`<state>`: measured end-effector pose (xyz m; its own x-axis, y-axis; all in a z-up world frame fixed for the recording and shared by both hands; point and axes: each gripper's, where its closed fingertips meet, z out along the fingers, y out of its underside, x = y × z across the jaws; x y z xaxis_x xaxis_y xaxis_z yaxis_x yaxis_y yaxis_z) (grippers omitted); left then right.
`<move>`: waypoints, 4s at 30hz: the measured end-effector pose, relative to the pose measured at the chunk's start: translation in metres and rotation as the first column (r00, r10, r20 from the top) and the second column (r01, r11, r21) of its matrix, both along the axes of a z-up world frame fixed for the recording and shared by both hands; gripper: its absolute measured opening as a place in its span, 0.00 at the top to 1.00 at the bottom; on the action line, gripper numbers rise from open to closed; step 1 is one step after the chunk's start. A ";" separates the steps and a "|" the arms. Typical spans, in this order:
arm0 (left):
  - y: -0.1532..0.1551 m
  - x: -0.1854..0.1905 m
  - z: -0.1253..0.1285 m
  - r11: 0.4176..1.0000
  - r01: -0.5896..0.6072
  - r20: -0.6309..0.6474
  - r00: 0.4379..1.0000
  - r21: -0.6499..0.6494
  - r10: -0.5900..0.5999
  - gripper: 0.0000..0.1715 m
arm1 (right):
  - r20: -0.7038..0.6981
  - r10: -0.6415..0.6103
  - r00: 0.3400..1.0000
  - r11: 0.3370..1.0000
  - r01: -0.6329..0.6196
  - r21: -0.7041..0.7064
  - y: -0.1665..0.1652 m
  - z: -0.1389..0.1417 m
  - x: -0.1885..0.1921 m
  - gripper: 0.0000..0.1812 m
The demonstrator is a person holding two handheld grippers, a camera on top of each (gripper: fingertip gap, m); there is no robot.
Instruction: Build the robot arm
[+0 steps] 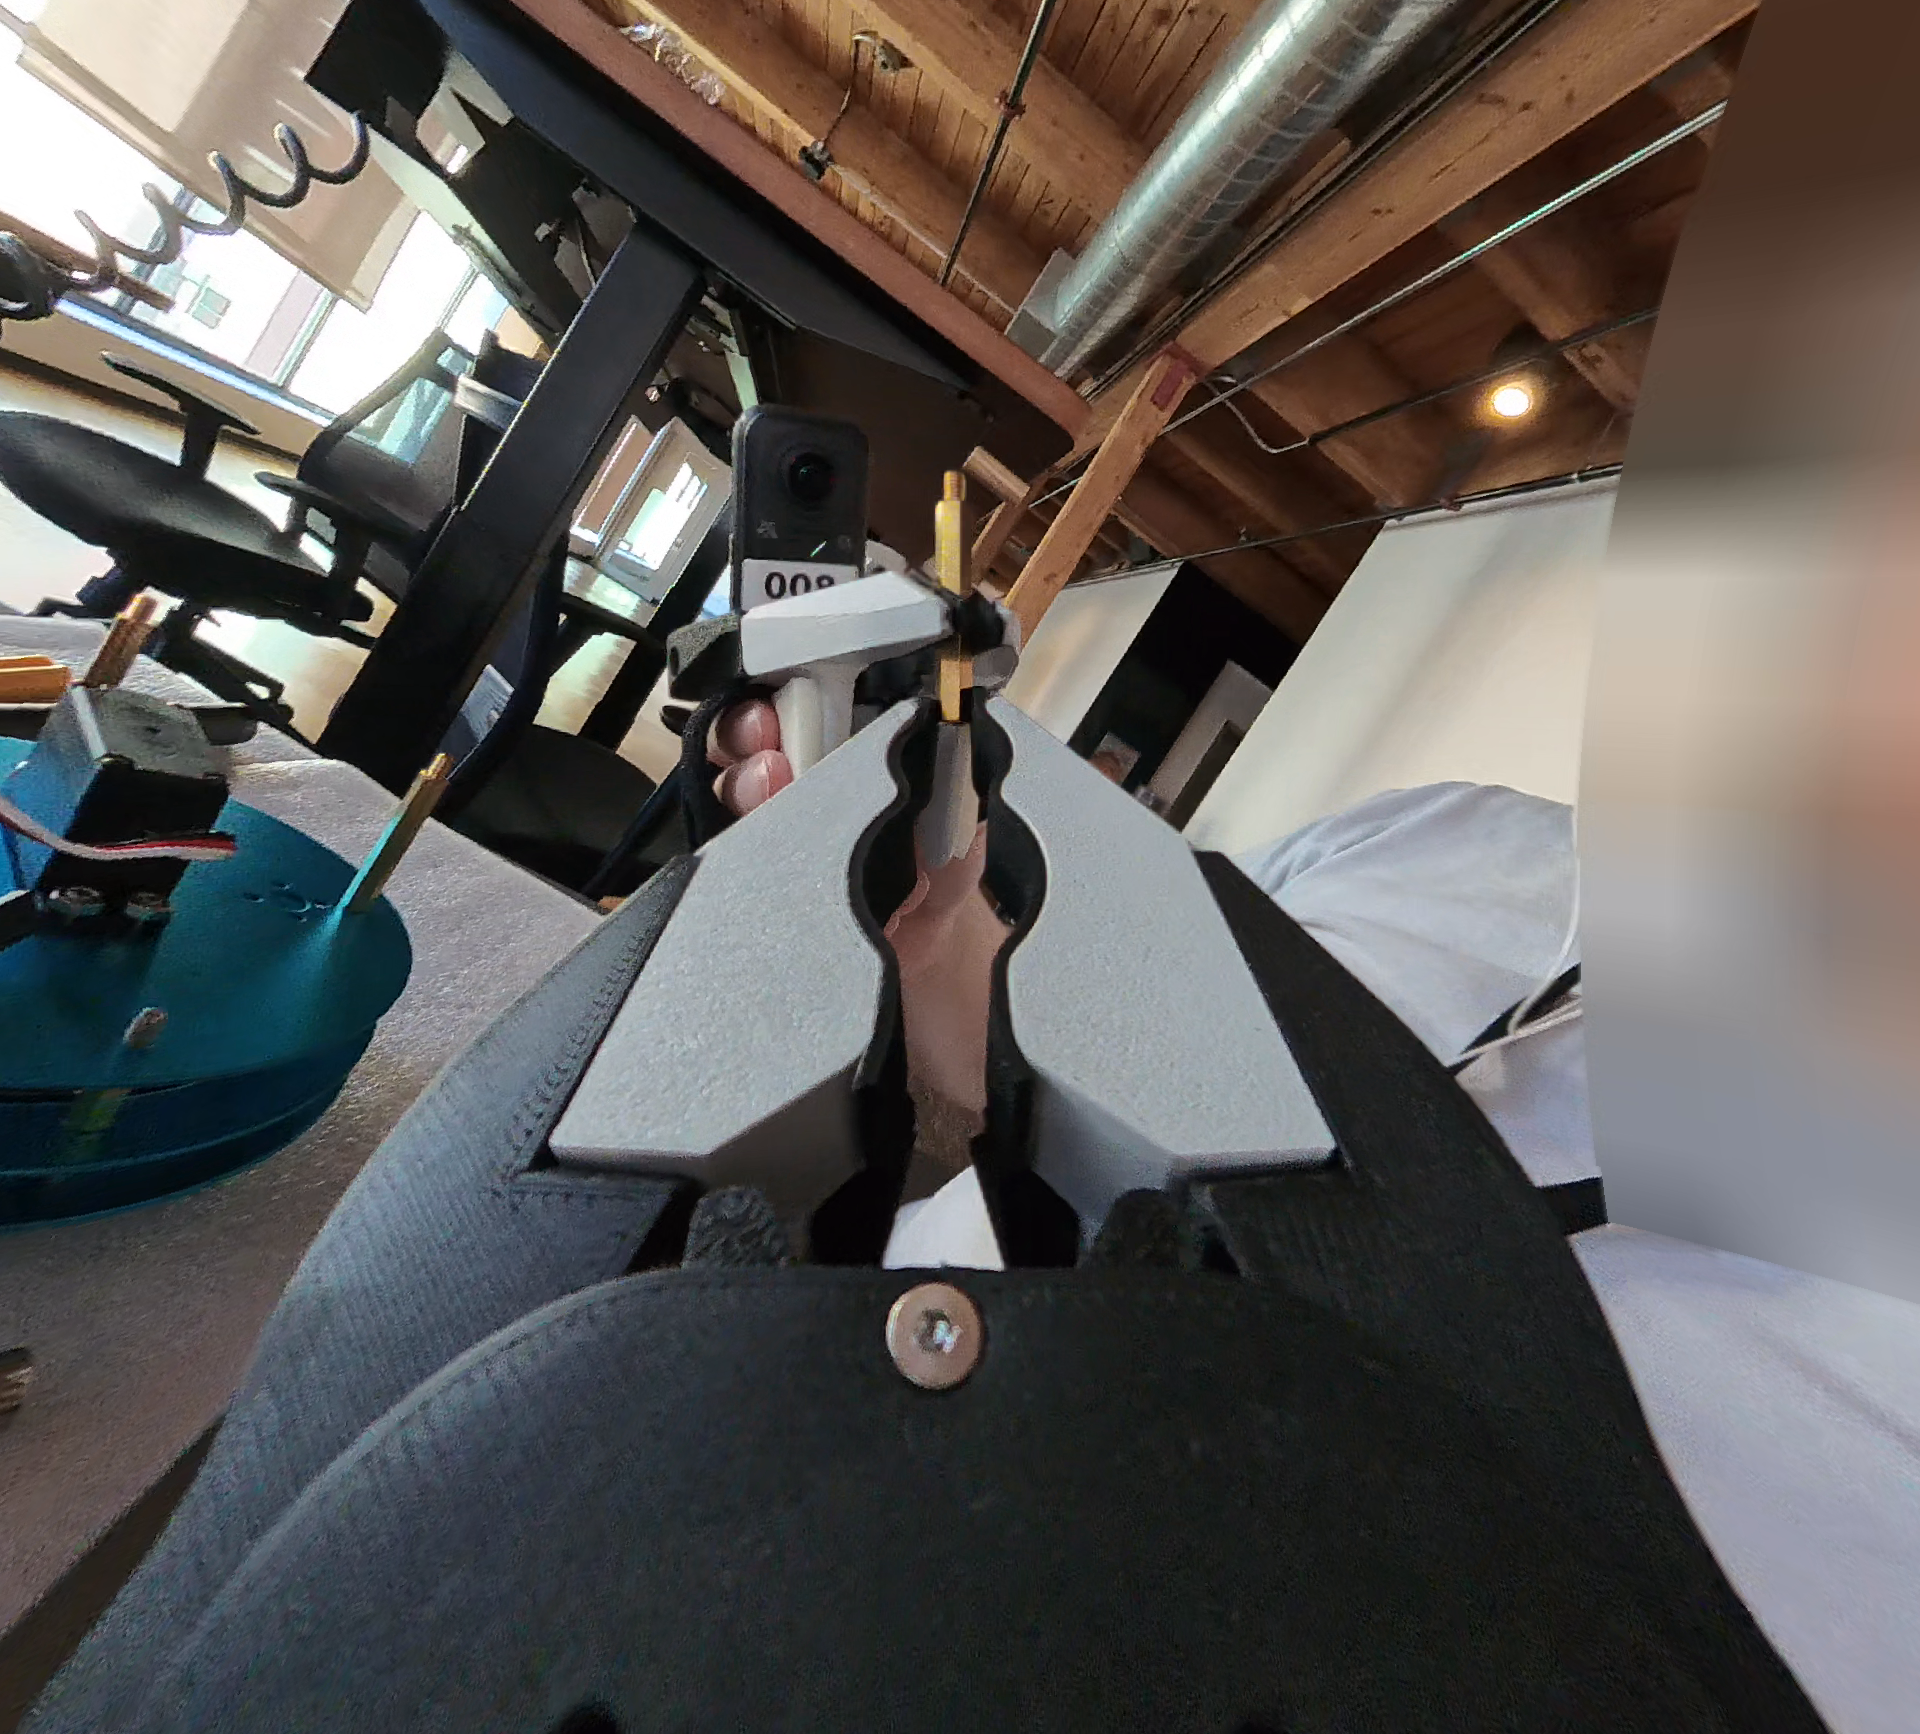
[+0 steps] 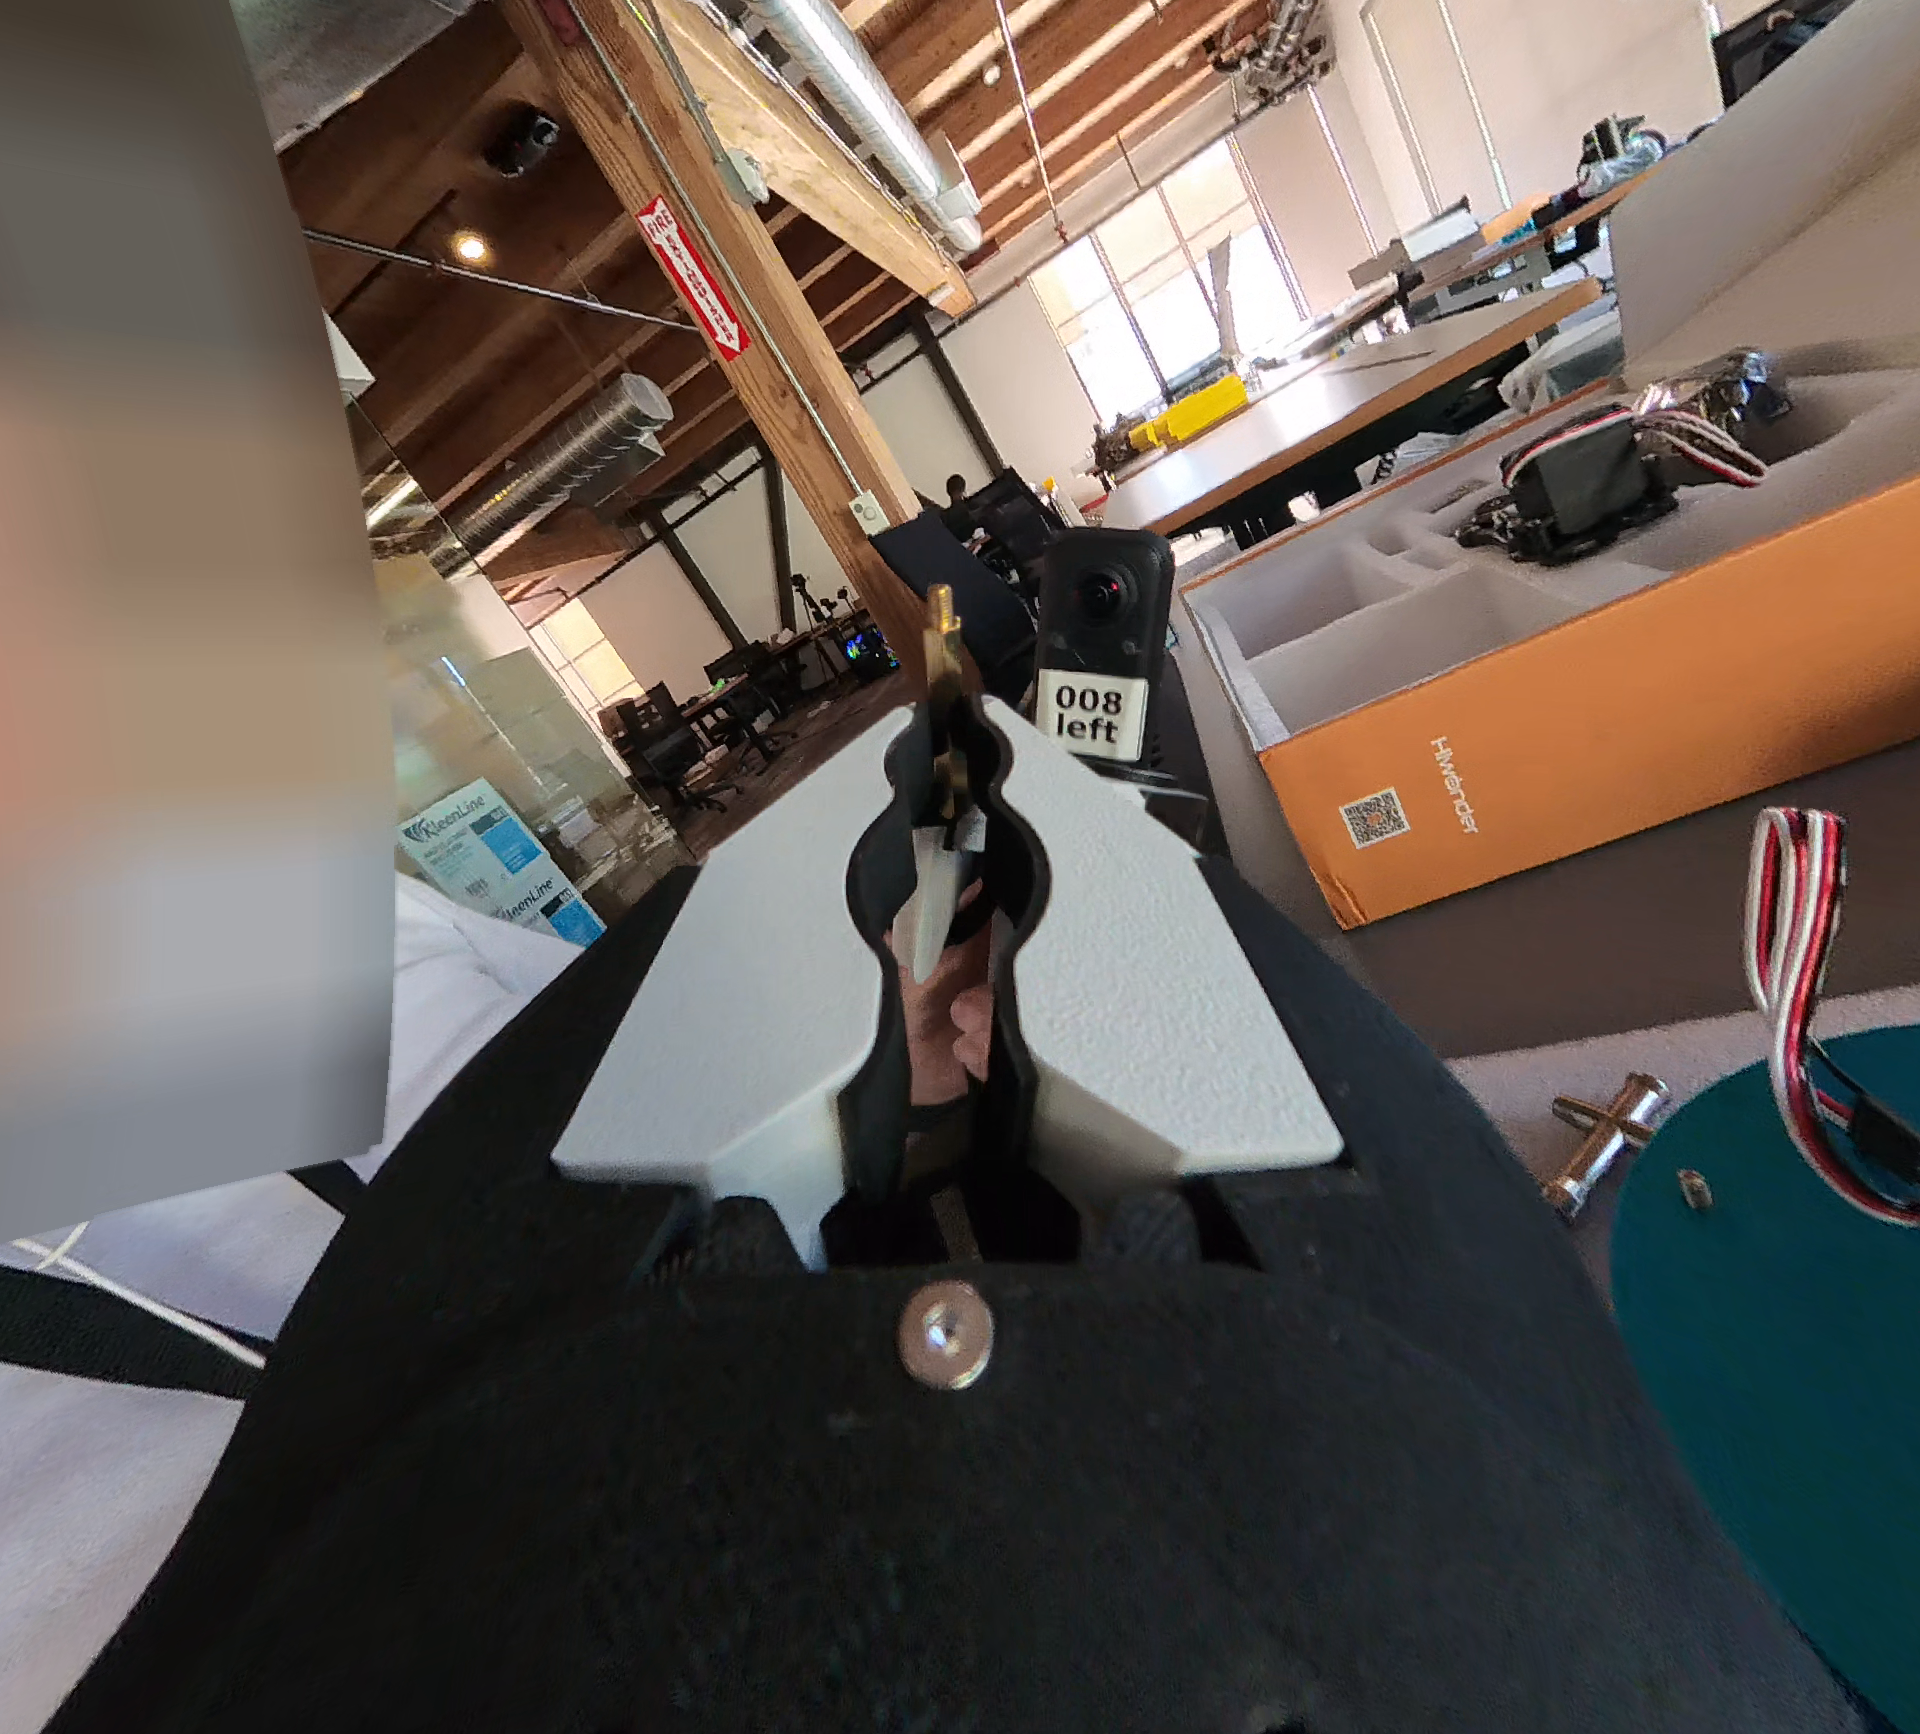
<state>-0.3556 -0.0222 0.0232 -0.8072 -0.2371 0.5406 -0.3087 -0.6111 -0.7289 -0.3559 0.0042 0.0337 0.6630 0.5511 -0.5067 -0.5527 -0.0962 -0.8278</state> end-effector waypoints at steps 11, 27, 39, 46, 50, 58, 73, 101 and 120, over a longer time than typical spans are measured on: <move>0.018 -0.013 -0.002 0.967 0.008 -0.076 0.997 0.253 0.012 0.98 | 0.590 0.171 0.789 0.978 -0.066 -0.195 0.003 0.000 -0.004 0.87; 0.032 -0.020 -0.020 0.985 0.098 -0.107 0.991 0.144 -0.083 0.98 | 0.638 0.353 0.684 0.922 -0.140 -0.361 0.015 -0.021 -0.018 0.92; 0.046 -0.021 -0.022 0.980 0.041 -0.100 0.995 0.193 -0.022 0.98 | 0.576 0.324 0.750 0.906 -0.072 -0.416 0.034 -0.024 -0.017 0.98; 0.056 -0.018 -0.012 0.969 0.008 -0.052 0.999 0.248 0.005 0.98 | 0.641 0.302 0.706 0.914 -0.023 -0.405 0.044 -0.011 -0.016 0.98; 0.069 -0.015 -0.001 0.987 0.007 -0.050 0.999 0.158 0.000 0.98 | 0.662 0.313 0.682 0.908 -0.010 -0.419 0.054 -0.005 -0.013 0.94; 0.098 -0.020 0.007 0.999 0.036 -0.047 0.998 -0.014 -0.037 0.98 | 0.769 0.316 0.556 0.904 0.069 -0.421 0.083 -0.003 -0.016 0.96; 0.123 -0.006 -0.004 0.984 -0.161 -0.087 0.982 0.073 0.167 0.82 | 0.770 0.632 0.082 0.728 0.278 -0.627 0.037 -0.066 0.033 0.97; 0.137 -0.004 -0.008 0.976 -0.187 -0.094 0.976 0.115 0.198 0.89 | 0.457 0.730 -0.508 0.613 0.193 -0.766 0.016 -0.125 0.079 0.98; 0.134 -0.004 -0.009 0.979 -0.171 -0.105 0.977 0.115 0.183 0.89 | 0.431 0.897 0.095 0.315 0.545 -0.777 0.012 -0.127 0.080 0.98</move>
